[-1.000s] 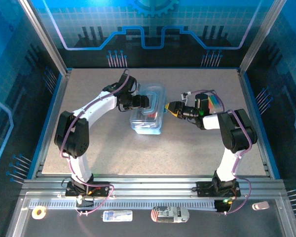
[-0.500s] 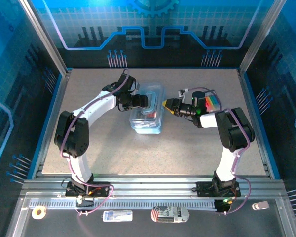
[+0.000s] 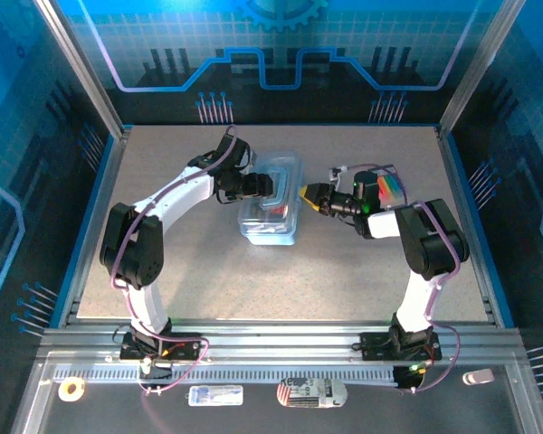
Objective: Pack the tool kit
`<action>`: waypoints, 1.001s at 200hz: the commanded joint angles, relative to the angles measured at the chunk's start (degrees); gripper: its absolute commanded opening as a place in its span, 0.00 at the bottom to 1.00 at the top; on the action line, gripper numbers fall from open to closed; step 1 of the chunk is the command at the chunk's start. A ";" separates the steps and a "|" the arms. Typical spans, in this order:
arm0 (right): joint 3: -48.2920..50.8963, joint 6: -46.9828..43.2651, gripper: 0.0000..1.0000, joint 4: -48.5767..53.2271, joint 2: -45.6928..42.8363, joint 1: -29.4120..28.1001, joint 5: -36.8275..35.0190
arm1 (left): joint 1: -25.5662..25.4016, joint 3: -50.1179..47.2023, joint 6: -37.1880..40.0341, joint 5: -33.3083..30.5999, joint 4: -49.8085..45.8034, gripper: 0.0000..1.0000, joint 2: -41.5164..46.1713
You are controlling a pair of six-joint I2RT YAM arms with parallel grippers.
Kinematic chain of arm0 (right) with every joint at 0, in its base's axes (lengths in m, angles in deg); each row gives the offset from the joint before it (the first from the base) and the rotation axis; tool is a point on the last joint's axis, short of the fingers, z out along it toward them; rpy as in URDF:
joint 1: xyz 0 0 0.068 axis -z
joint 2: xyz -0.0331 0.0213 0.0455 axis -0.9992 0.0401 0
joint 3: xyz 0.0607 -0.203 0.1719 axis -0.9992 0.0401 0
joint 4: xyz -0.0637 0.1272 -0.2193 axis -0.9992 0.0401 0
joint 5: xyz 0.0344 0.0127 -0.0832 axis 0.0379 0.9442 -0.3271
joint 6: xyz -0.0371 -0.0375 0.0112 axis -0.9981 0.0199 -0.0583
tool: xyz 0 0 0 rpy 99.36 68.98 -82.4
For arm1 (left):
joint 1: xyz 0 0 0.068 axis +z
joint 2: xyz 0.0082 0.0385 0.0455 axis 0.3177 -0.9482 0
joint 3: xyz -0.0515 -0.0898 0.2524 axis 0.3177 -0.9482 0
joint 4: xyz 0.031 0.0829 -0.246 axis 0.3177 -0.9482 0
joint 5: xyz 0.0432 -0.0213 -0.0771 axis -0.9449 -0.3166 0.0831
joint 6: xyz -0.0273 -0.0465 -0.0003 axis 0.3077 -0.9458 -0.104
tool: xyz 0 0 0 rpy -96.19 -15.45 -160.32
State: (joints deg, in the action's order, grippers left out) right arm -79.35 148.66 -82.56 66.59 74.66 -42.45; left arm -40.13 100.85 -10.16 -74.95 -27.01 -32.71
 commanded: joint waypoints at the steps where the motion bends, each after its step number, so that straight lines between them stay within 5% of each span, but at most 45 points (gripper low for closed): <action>1: -0.08 0.70 0.53 -3.64 2.01 0.28 3.87 | -0.27 -4.84 -0.45 -2.95 -6.09 0.47 -6.83; 38: 0.01 5.01 0.60 -12.05 5.93 1.29 7.58 | -0.23 -4.47 -0.45 -2.50 -6.08 0.47 -6.92; 134: -1.04 -0.07 0.63 -4.27 6.37 0.96 7.63 | -0.27 -4.49 -0.53 -2.10 -5.41 0.47 -7.70; 200: -1.75 14.83 0.63 -25.35 12.09 0.16 10.39 | -0.24 -4.53 -0.36 -1.85 -5.34 0.46 -7.62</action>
State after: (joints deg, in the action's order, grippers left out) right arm -80.20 157.16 -97.64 76.89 75.65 -34.26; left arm -40.17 100.87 -10.23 -75.04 -26.95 -32.85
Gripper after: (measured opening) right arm 0.629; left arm 0.734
